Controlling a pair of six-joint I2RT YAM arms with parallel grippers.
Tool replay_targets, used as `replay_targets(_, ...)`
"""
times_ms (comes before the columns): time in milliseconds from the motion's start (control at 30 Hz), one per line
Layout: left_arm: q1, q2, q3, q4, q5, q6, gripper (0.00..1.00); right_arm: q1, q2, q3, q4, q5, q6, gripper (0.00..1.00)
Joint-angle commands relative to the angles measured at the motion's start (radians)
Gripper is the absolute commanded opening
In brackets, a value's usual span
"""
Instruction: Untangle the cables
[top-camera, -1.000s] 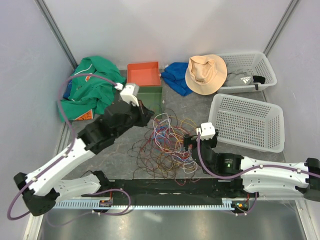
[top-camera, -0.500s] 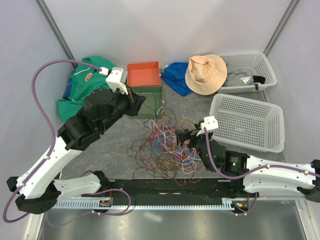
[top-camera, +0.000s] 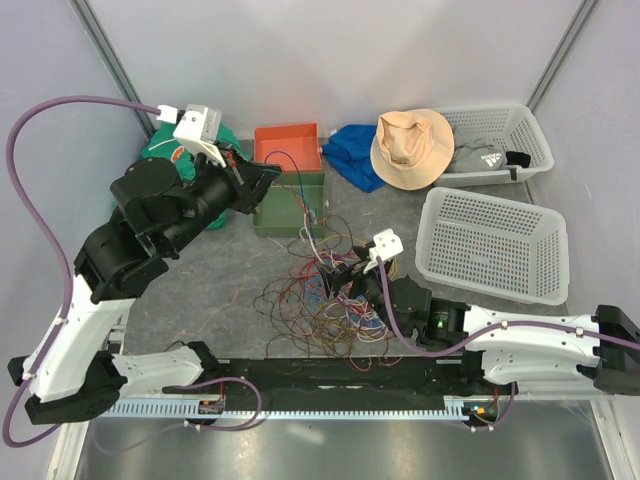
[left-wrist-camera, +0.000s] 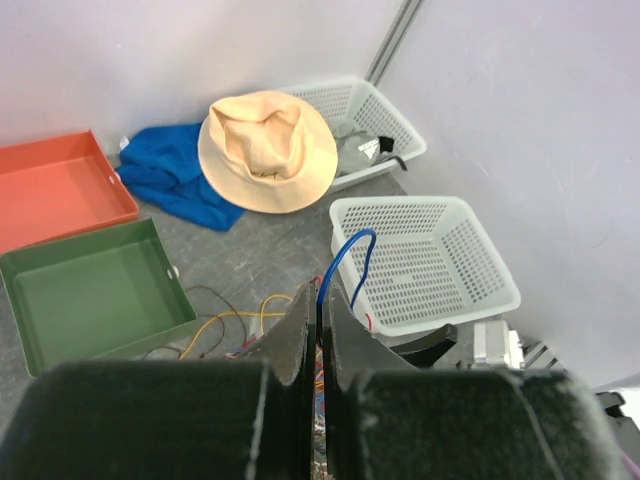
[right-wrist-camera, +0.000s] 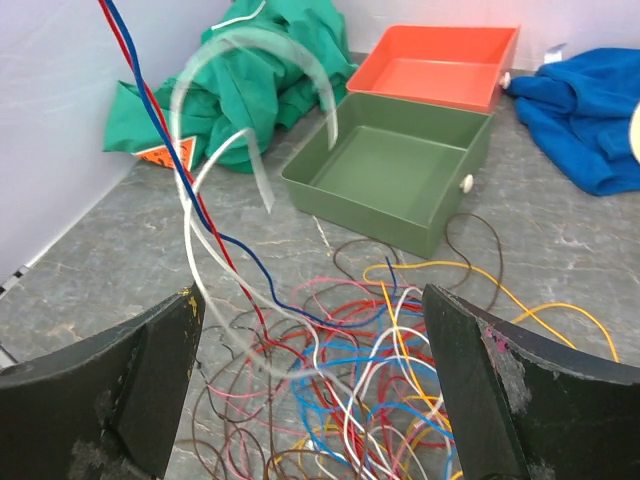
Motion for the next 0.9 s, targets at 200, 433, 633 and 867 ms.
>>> replay_targets(200, -0.003, 0.006, -0.006, -0.007, 0.049, 0.02, 0.02, -0.047, 0.137, 0.084, 0.059, -0.039, 0.006, 0.86)
replay_targets(433, -0.003, -0.02, -0.063, -0.013, 0.012, 0.02, 0.02, -0.072, 0.083, 0.062, 0.006, -0.053, 0.054, 0.07)
replay_targets(633, -0.003, -0.068, -0.251, -0.02, -0.15, -0.016, 0.02, -0.072, -0.056, 0.189, -0.281, -0.056, 0.06, 0.0)
replay_targets(867, -0.001, -0.085, -0.547, -0.018, -0.238, -0.177, 0.02, -0.07, -0.168, 0.407, -0.557, 0.027, 0.064, 0.0)
